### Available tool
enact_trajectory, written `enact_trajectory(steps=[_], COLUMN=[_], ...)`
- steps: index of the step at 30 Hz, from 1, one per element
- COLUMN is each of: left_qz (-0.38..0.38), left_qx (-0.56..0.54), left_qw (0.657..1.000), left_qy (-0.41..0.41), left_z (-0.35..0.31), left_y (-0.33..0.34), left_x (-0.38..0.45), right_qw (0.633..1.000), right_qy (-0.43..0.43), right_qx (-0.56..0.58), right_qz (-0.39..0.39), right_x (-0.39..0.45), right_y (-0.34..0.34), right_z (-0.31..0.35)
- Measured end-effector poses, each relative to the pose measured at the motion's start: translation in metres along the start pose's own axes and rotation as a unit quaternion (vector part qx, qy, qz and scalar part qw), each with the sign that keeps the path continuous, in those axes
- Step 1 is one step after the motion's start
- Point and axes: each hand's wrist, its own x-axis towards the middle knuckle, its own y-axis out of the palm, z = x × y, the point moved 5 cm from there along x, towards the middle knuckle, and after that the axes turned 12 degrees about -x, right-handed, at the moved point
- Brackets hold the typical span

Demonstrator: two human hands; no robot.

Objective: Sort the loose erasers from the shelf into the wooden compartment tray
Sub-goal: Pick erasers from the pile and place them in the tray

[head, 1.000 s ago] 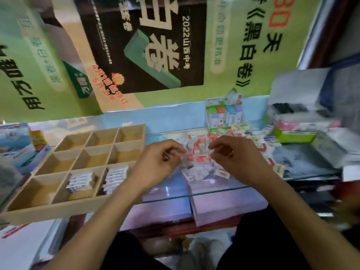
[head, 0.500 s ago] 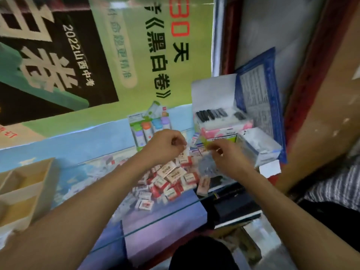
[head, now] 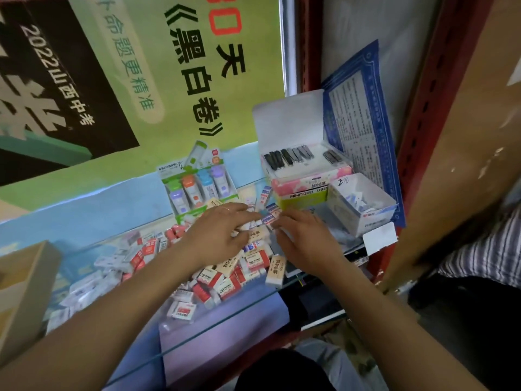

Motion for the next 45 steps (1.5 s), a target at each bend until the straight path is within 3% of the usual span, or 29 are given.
enact_trajectory(steps=[7,11,16,23,28,31,37,40,42,45], left_qz=[-0.089,-0.103,-0.117,-0.014,0.07,0.072,0.02,-0.036,-0.089,-0.18], left_qx=[-0.018,0.022,0.043,0.118,0.142,0.144,0.187,0.118,-0.016,-0.275], left_qw=[0.996,0.993,0.991,0.992,0.985,0.985,0.981,0.992,0.995,0.94], left_qy=[0.018,0.05,0.051,-0.038,-0.064,-0.065,-0.041,-0.033,-0.05,-0.09], left_z=[0.018,0.014,0.004,-0.008,-0.01,-0.011,-0.014,-0.011,-0.008,-0.008], left_y=[-0.003,-0.005,-0.013,-0.017,-0.018,-0.019,-0.015,-0.016,-0.019,-0.026], left_x=[-0.02,-0.026,-0.012,0.023,0.045,0.051,0.05,0.05,0.048,0.043], right_qw=[0.999,0.993,0.994,0.987,0.985,0.984,0.984,0.985,0.986,0.987], right_qy=[0.039,0.095,0.103,0.154,0.162,0.159,0.16,0.155,0.152,0.148], right_qx=[0.019,0.064,-0.032,0.011,0.059,0.066,0.063,0.062,0.056,0.058], right_qz=[-0.025,-0.02,0.012,0.04,-0.001,-0.045,-0.041,-0.03,-0.028,-0.038], right_x=[-0.005,0.001,0.017,0.011,0.0,-0.005,-0.006,-0.004,-0.004,-0.006], right_y=[-0.004,-0.01,-0.007,-0.019,-0.012,-0.01,-0.006,-0.006,-0.006,-0.006], right_z=[0.001,-0.002,0.009,-0.002,-0.01,-0.009,-0.01,-0.01,-0.01,-0.01])
